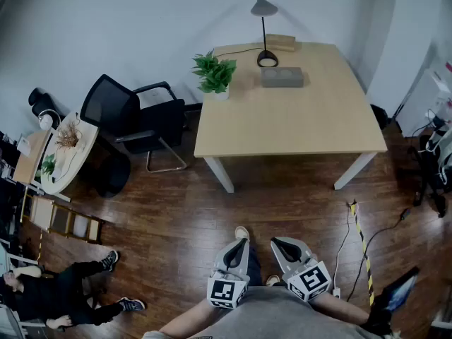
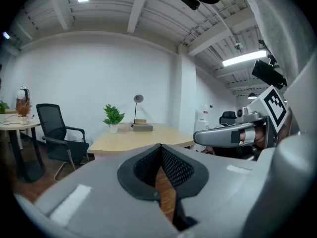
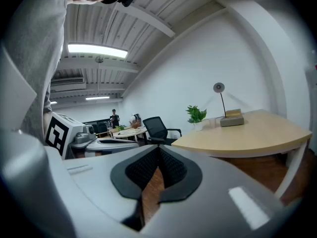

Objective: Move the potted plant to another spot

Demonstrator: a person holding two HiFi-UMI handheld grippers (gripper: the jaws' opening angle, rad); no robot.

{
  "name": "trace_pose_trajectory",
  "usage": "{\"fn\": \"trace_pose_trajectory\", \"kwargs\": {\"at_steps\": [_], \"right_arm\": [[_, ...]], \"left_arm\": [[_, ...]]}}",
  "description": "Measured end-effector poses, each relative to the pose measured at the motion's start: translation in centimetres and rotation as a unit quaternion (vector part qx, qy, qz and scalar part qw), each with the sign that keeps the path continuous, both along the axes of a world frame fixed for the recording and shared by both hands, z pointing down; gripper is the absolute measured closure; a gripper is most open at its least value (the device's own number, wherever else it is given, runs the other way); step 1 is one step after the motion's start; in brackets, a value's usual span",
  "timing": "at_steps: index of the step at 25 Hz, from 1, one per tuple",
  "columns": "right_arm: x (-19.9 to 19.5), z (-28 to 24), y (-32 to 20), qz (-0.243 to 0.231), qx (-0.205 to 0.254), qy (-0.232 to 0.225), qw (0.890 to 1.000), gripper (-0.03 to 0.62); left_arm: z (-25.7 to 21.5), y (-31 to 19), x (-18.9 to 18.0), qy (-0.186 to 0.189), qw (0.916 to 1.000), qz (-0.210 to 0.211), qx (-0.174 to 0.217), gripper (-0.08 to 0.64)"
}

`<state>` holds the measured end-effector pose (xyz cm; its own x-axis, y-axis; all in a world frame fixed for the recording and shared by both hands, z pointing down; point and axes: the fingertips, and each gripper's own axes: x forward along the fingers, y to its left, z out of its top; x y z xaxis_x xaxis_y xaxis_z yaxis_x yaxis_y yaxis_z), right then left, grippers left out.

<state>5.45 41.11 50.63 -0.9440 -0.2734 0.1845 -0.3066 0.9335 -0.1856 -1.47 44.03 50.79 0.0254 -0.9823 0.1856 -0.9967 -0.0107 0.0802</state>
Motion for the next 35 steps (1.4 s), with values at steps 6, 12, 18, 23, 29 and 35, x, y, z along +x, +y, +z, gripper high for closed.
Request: {"fn": "trace_pose_trajectory", "kwargs": {"at_steps": [6,12,18,23,29,35], "right_arm": [[-5.4,-0.6,-6.4,0.017,0.008,0.000,1.000,0.589],[-12.7,-3.0,-13.7,0.043,0.028,-0.005,0.999,0.589],[-17.6,-2.7,-19.4,0.069,0.023,0.000,0.997,0.589],[-20.2,-2.2,-23.6,0.067,0.016,0.008,0.998,0.589],[-23.9,-1.5,-31.1,0.038,0.010,0.006,0.999,0.589],[-27.5,-1.4,-38.2,-0.014,0.012,-0.001,1.000,0.589]], "left_arm": [[-0.1,-6.4,-5.8,-0.002,0.9998,0.007,0.016,0.558],[-2.5,-14.0,-13.1,0.001,0.9991,0.031,0.030,0.558],[-2.6,-19.5,-18.6,0.006,0.9986,0.043,0.029,0.558],[-1.3,-22.6,-21.4,0.015,0.9992,0.034,0.015,0.558],[-1.2,-29.0,-25.6,0.010,0.9998,-0.010,0.011,0.558],[-1.7,-35.3,-29.3,-0.004,0.9981,-0.061,0.007,0.558]]}}
